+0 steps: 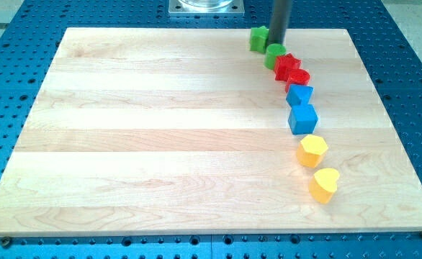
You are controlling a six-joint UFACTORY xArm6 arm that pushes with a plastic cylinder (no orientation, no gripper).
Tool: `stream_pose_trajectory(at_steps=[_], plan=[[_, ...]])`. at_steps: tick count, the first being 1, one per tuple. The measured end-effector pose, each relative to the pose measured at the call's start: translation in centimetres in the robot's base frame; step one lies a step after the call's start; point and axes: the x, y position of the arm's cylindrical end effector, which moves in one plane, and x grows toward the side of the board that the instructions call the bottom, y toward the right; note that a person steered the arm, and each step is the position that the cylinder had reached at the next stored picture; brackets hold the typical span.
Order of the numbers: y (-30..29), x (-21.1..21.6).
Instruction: Push the green star to the top center of the board
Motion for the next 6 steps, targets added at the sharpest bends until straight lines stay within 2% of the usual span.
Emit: stream_pose_trajectory(at_steps=[1, 2, 3, 4, 6], plan=[[0.7, 0.0], [5.8, -0.9], [4.2, -3.3], [-0.4, -3.5], [-1.9, -3.3]])
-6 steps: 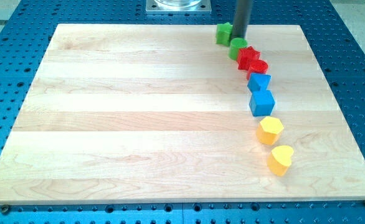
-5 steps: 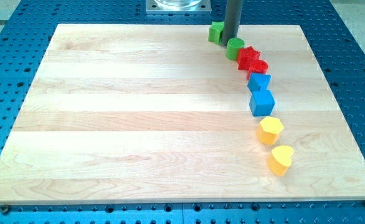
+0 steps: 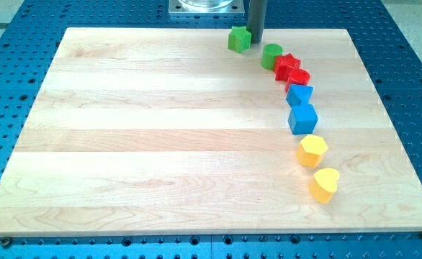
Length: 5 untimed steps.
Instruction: Push the green star to the top center of the board
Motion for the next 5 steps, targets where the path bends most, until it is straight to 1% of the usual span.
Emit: stream_pose_trajectory(at_steps=[3, 4, 5], plan=[[-0.1, 0.0], [-2.6, 0.8], [-9.7, 2.3]])
